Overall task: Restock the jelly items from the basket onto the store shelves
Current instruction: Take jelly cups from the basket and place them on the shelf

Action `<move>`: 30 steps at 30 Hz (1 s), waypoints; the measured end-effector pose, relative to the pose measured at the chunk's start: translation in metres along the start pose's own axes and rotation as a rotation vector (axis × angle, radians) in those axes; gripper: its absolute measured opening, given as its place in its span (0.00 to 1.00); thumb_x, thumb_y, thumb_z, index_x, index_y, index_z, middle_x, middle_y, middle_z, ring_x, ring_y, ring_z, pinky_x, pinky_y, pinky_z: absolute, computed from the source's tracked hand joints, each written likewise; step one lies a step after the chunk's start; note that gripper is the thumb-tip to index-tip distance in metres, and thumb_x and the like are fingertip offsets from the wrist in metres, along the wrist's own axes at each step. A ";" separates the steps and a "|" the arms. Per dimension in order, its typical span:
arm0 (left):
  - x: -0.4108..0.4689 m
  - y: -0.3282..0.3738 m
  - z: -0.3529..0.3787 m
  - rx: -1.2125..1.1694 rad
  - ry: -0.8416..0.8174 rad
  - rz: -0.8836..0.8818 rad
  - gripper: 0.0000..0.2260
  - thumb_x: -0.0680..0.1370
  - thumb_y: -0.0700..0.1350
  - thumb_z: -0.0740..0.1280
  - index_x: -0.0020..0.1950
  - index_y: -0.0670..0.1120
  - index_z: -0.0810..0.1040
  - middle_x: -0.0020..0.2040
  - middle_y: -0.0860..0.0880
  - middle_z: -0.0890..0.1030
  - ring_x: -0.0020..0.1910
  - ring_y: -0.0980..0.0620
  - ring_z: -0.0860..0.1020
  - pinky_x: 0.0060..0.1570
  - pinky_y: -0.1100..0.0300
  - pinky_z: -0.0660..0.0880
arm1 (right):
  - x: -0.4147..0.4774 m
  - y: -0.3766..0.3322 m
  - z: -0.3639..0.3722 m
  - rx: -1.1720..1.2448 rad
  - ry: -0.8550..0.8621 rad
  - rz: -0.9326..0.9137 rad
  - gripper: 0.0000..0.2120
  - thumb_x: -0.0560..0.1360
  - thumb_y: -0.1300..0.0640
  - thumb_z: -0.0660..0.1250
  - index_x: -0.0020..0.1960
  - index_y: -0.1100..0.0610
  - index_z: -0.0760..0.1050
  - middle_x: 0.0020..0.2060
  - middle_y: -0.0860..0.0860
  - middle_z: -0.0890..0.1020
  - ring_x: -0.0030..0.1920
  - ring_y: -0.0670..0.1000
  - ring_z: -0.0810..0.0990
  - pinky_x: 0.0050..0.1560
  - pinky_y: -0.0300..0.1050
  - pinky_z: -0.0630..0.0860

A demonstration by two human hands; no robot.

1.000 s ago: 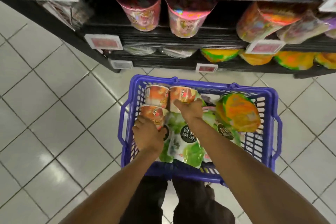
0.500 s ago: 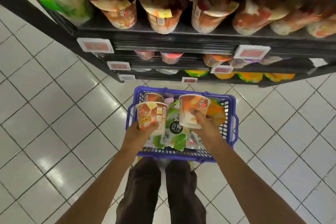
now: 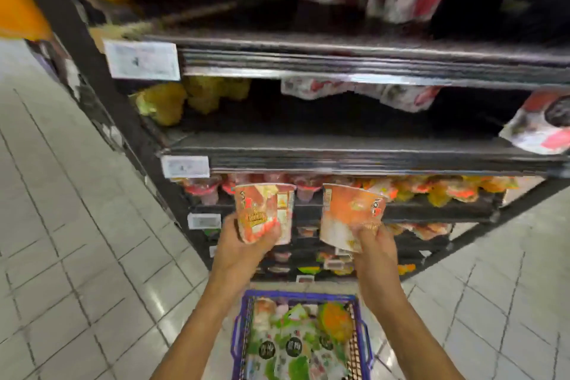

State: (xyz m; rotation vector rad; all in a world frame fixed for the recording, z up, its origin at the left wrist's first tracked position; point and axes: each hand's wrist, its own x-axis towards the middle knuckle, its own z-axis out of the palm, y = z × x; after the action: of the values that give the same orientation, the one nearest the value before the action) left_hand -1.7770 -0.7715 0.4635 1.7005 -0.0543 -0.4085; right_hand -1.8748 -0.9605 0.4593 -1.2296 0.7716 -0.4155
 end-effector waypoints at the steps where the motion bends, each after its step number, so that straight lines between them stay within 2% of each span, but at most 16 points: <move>1: -0.003 0.026 -0.004 -0.005 0.004 0.047 0.26 0.68 0.54 0.76 0.62 0.51 0.73 0.48 0.57 0.83 0.42 0.69 0.80 0.36 0.74 0.73 | -0.006 -0.025 0.004 0.017 -0.016 -0.038 0.43 0.59 0.38 0.72 0.70 0.55 0.70 0.65 0.56 0.78 0.64 0.61 0.77 0.52 0.53 0.76; 3: -0.011 0.077 -0.013 -0.012 -0.002 0.149 0.35 0.61 0.63 0.76 0.64 0.53 0.71 0.51 0.57 0.82 0.44 0.69 0.80 0.40 0.71 0.73 | -0.018 -0.074 0.010 0.057 -0.059 -0.144 0.43 0.60 0.38 0.75 0.70 0.54 0.70 0.65 0.57 0.77 0.64 0.60 0.77 0.58 0.57 0.75; 5: -0.020 0.124 -0.019 -0.012 0.005 0.251 0.41 0.56 0.68 0.77 0.64 0.54 0.70 0.52 0.58 0.82 0.44 0.67 0.80 0.43 0.66 0.74 | -0.030 -0.121 0.014 0.096 -0.119 -0.280 0.38 0.61 0.41 0.77 0.67 0.54 0.73 0.60 0.55 0.81 0.61 0.58 0.79 0.64 0.61 0.73; 8: -0.031 0.184 -0.024 -0.027 0.008 0.414 0.41 0.53 0.68 0.73 0.63 0.56 0.69 0.52 0.58 0.81 0.45 0.67 0.80 0.41 0.68 0.74 | -0.047 -0.184 0.021 0.139 -0.207 -0.449 0.26 0.68 0.47 0.73 0.64 0.55 0.76 0.55 0.54 0.84 0.58 0.56 0.82 0.61 0.55 0.75; 11: -0.039 0.237 -0.026 -0.051 0.010 0.563 0.40 0.53 0.67 0.75 0.62 0.55 0.70 0.50 0.57 0.82 0.44 0.67 0.80 0.37 0.73 0.75 | -0.064 -0.238 0.028 0.158 -0.254 -0.588 0.22 0.66 0.46 0.72 0.57 0.54 0.79 0.51 0.52 0.85 0.54 0.52 0.83 0.56 0.47 0.79; 13: -0.046 0.274 -0.027 -0.066 0.016 0.649 0.45 0.51 0.69 0.78 0.63 0.55 0.68 0.51 0.56 0.81 0.44 0.69 0.80 0.36 0.76 0.74 | -0.072 -0.270 0.030 0.178 -0.282 -0.657 0.18 0.70 0.50 0.71 0.58 0.55 0.79 0.51 0.52 0.85 0.53 0.52 0.84 0.57 0.48 0.79; 16: -0.052 0.323 -0.031 -0.078 0.042 0.774 0.47 0.51 0.67 0.75 0.65 0.52 0.68 0.52 0.56 0.80 0.44 0.71 0.79 0.33 0.78 0.72 | -0.079 -0.316 0.030 0.191 -0.323 -0.729 0.22 0.70 0.50 0.71 0.61 0.59 0.77 0.52 0.55 0.85 0.54 0.54 0.84 0.51 0.45 0.81; 19: -0.053 0.374 -0.036 -0.060 0.056 0.884 0.45 0.53 0.66 0.73 0.67 0.54 0.67 0.54 0.56 0.80 0.47 0.68 0.79 0.34 0.77 0.73 | -0.084 -0.366 0.028 0.198 -0.328 -0.796 0.22 0.71 0.49 0.74 0.60 0.59 0.78 0.53 0.58 0.85 0.52 0.57 0.84 0.46 0.45 0.82; 21: -0.055 0.410 -0.039 -0.053 0.081 0.962 0.43 0.54 0.65 0.73 0.67 0.53 0.69 0.54 0.56 0.80 0.47 0.64 0.81 0.33 0.75 0.74 | -0.087 -0.401 0.027 0.180 -0.316 -0.861 0.24 0.69 0.49 0.72 0.61 0.58 0.77 0.54 0.57 0.84 0.54 0.57 0.84 0.51 0.49 0.81; 23: -0.058 0.448 -0.039 -0.056 0.088 1.038 0.40 0.55 0.65 0.73 0.65 0.53 0.71 0.52 0.56 0.81 0.46 0.66 0.80 0.33 0.76 0.73 | -0.089 -0.433 0.028 0.165 -0.298 -0.929 0.28 0.66 0.45 0.72 0.63 0.56 0.76 0.54 0.55 0.84 0.56 0.57 0.83 0.58 0.54 0.77; 25: -0.059 0.486 -0.036 -0.060 0.085 1.110 0.38 0.57 0.64 0.74 0.64 0.52 0.71 0.51 0.56 0.82 0.45 0.69 0.79 0.33 0.78 0.72 | -0.091 -0.467 0.031 0.180 -0.293 -0.996 0.31 0.65 0.43 0.74 0.64 0.54 0.75 0.55 0.55 0.84 0.56 0.57 0.83 0.60 0.57 0.76; 27: -0.058 0.525 -0.032 -0.056 0.109 1.182 0.37 0.59 0.63 0.75 0.64 0.50 0.70 0.51 0.56 0.80 0.45 0.70 0.78 0.33 0.79 0.71 | -0.092 -0.500 0.035 0.207 -0.282 -1.054 0.32 0.65 0.41 0.76 0.65 0.53 0.74 0.56 0.55 0.84 0.56 0.55 0.83 0.60 0.56 0.77; 30: -0.056 0.579 -0.023 -0.006 0.171 1.269 0.35 0.64 0.61 0.76 0.64 0.49 0.68 0.52 0.57 0.78 0.46 0.63 0.79 0.37 0.72 0.72 | -0.092 -0.551 0.044 0.239 -0.247 -1.117 0.37 0.62 0.37 0.76 0.65 0.52 0.74 0.55 0.52 0.84 0.57 0.54 0.83 0.63 0.57 0.75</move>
State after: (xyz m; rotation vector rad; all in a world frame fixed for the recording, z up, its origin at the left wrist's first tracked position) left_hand -1.7105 -0.8374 1.0380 1.3697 -0.9391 0.6774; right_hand -1.8420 -1.0383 1.0131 -1.3609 -0.2501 -1.1894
